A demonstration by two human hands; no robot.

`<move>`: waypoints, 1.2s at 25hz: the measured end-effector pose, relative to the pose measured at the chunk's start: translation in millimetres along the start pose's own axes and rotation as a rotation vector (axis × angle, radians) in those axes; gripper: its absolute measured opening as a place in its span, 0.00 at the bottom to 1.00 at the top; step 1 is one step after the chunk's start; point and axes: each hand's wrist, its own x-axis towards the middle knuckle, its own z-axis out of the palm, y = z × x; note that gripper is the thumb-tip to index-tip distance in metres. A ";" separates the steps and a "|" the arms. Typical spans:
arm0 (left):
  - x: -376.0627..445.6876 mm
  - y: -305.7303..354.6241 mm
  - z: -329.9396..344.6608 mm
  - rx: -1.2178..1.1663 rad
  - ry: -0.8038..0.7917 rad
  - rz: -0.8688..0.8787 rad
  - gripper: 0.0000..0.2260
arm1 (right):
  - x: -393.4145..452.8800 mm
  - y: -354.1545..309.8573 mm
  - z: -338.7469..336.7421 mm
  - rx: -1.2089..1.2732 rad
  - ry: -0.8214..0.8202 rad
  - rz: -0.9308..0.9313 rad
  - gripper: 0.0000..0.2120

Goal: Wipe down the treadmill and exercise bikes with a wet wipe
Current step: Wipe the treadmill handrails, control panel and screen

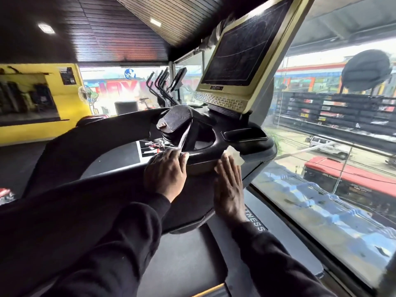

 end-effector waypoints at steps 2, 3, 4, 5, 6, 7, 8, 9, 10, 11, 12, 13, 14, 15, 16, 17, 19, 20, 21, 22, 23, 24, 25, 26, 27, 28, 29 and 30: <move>0.1 1.8 1.1 0.001 0.028 -0.025 0.22 | 3.1 -7.6 3.2 0.064 0.015 -0.027 0.18; -0.8 2.2 1.6 0.004 0.036 -0.028 0.22 | 5.5 -11.6 1.9 0.104 -0.004 -0.093 0.17; -2.0 3.2 1.8 0.011 0.042 -0.029 0.22 | 11.1 -12.3 -2.5 0.141 -0.023 -0.146 0.15; -3.0 3.5 1.5 0.019 0.045 -0.033 0.21 | 18.3 -11.4 -8.5 0.160 -0.023 -0.163 0.13; -3.4 3.9 0.8 0.025 0.044 -0.043 0.21 | 24.9 -9.4 -13.2 0.159 -0.002 -0.143 0.12; -3.0 5.1 -0.2 0.028 0.042 -0.053 0.21 | 29.8 -7.6 -16.5 0.148 0.025 -0.098 0.13; -2.4 6.4 -0.8 0.031 0.039 -0.058 0.21 | 32.5 -5.6 -17.8 0.134 0.050 -0.050 0.14; -2.0 7.3 -0.9 0.039 0.043 -0.057 0.20 | 33.4 -3.9 -16.5 0.114 0.069 -0.020 0.16; -2.1 7.4 -0.4 0.049 0.051 -0.052 0.20 | 31.9 -3.6 -13.2 0.087 0.078 -0.019 0.16; -2.2 6.8 0.2 0.058 0.060 -0.045 0.19 | 30.2 -5.7 -7.8 0.070 0.073 -0.031 0.16; -2.5 5.6 1.1 0.065 0.071 -0.036 0.19 | 29.4 -11.5 -1.5 0.067 0.054 -0.037 0.16; -2.3 3.5 2.3 0.064 0.076 -0.028 0.19 | 29.8 -21.3 5.1 0.071 0.017 -0.039 0.17; -2.3 1.9 3.4 0.055 0.073 -0.023 0.19 | 31.1 -32.9 10.4 0.075 -0.032 -0.052 0.18; -1.9 0.7 4.0 0.038 0.065 -0.024 0.20 | 32.2 -44.0 14.3 0.079 -0.082 -0.089 0.19; -1.7 0.2 4.7 0.013 0.062 -0.029 0.20 | 32.1 -49.4 16.5 0.074 -0.116 -0.149 0.20; -1.4 0.9 5.2 -0.012 0.069 -0.035 0.20 | 31.5 -47.2 15.3 0.064 -0.142 -0.214 0.21; -2.7 1.6 5.5 -0.013 0.094 -0.024 0.19 | 29.8 -25.4 5.4 0.045 -0.164 -0.291 0.22; -3.3 1.9 5.4 -0.002 0.100 -0.008 0.19 | 27.8 -8.8 -0.8 0.032 -0.140 -0.280 0.23; -3.5 1.4 4.7 0.008 0.102 0.005 0.18 | 26.9 8.1 -6.5 0.011 -0.096 -0.234 0.22; -3.3 1.4 4.0 0.020 0.103 0.006 0.18 | 28.7 24.3 -11.1 -0.016 -0.051 -0.163 0.22; -2.7 1.6 3.9 0.032 0.104 0.000 0.18 | 32.8 36.8 -14.5 -0.045 -0.017 -0.081 0.23; -2.8 2.2 3.8 0.040 0.107 -0.009 0.18 | 36.8 42.4 -15.2 -0.077 0.009 0.002 0.24; -2.3 2.9 3.4 0.044 0.110 -0.016 0.18 | 39.7 39.1 -12.8 -0.105 0.032 0.075 0.26; -2.0 3.7 3.3 0.045 0.115 -0.019 0.18 | 41.9 26.9 -10.1 -0.116 0.045 0.116 0.27; -2.5 4.4 3.7 0.044 0.122 -0.020 0.18 | 41.8 9.3 -6.0 -0.108 0.042 0.111 0.26; -3.1 4.8 4.5 0.043 0.131 -0.020 0.18 | 39.6 -9.5 -0.6 -0.076 0.016 0.053 0.24; -3.2 5.4 5.6 0.038 0.138 -0.022 0.18 | 34.6 -27.5 4.2 -0.034 -0.029 -0.030 0.22; -3.1 5.6 6.0 0.030 0.140 -0.025 0.18 | 27.6 -41.2 8.8 -0.008 -0.077 -0.111 0.21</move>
